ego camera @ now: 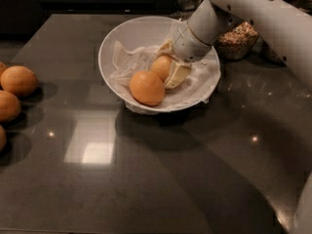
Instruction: Pick orange from white bowl
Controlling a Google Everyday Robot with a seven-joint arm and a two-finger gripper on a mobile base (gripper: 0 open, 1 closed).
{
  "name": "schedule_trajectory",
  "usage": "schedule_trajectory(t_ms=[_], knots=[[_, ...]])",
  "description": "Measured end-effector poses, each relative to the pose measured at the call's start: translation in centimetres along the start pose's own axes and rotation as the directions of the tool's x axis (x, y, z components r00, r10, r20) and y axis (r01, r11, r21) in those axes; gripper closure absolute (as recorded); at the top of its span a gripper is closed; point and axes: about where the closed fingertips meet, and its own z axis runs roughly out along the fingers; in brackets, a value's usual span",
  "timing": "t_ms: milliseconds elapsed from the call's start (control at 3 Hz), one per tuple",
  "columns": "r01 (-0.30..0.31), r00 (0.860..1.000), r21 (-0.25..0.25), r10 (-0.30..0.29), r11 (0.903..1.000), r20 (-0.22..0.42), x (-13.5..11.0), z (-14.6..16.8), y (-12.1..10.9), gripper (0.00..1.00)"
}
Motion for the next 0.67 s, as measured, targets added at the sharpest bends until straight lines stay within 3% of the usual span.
schedule_trajectory(t_ms=[333,667], knots=[[0.000,1.000,0.000,0.000,1.0000,0.000,0.00,0.00,0.00,0.90],[0.000,1.000,0.000,0.000,1.0000,0.000,-0.01,0.01,0.00,1.00]])
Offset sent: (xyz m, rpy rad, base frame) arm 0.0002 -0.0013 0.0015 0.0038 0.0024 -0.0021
